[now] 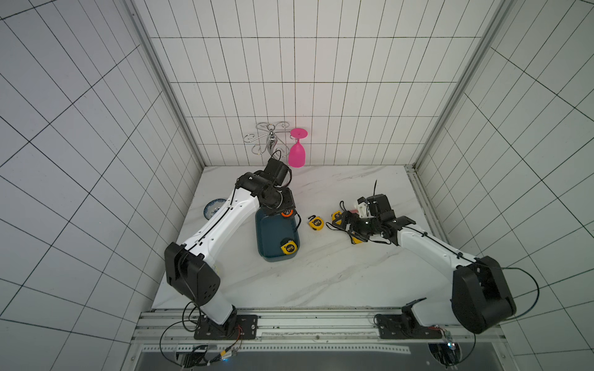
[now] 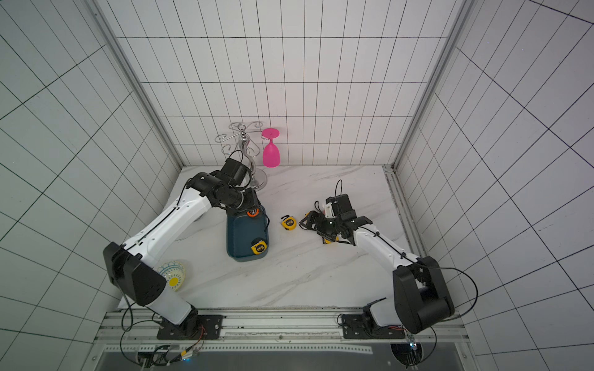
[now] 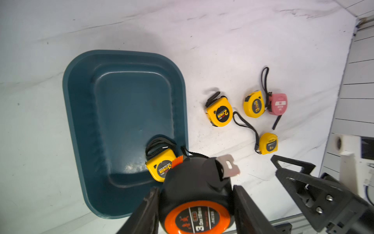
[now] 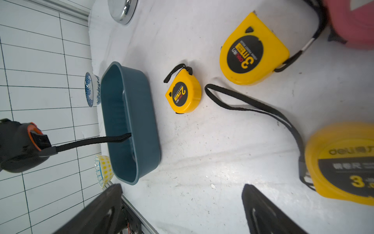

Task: Take the tape measure out of the storage box
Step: Place the tape measure at the center of the board.

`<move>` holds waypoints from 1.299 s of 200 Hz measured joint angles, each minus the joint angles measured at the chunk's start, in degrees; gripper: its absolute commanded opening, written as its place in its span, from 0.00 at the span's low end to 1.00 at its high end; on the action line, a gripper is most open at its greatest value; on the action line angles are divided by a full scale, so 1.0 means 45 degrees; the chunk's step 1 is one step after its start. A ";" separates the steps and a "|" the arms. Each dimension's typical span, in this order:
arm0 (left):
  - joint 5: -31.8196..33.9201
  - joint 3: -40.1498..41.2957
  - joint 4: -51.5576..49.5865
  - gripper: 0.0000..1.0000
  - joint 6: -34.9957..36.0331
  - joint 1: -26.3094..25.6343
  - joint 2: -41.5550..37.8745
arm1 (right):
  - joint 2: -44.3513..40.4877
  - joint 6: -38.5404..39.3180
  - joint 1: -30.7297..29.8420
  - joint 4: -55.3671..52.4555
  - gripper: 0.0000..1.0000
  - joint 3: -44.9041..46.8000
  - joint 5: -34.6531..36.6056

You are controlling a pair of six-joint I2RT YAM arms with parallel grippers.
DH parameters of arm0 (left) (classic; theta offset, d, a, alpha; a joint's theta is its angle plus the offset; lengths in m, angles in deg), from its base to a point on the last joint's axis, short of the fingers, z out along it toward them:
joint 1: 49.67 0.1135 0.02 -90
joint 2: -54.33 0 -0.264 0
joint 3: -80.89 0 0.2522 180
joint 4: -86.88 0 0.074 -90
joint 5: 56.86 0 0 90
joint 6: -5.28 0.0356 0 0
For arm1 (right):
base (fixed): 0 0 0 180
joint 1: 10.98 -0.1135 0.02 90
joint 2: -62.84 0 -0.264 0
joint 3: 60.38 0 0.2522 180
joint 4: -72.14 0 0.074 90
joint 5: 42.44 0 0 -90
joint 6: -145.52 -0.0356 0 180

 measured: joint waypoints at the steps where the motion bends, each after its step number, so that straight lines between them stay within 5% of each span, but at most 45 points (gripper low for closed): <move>1: -0.0015 -0.0019 0.0000 0.00 -0.0010 -0.0010 0.0000 | -0.0015 -0.0005 -0.0015 0.0010 0.96 0.0000 0.0005; 94: -0.1166 -0.0918 0.1054 0.00 -0.1705 -0.1044 0.0199 | -0.2084 0.0068 -0.1530 0.2331 0.97 0.0000 0.1321; 260: -0.3123 -0.0112 0.2851 0.00 -0.3206 -0.1379 0.0452 | -0.1039 0.0486 -0.2511 0.5391 0.90 0.0000 0.1059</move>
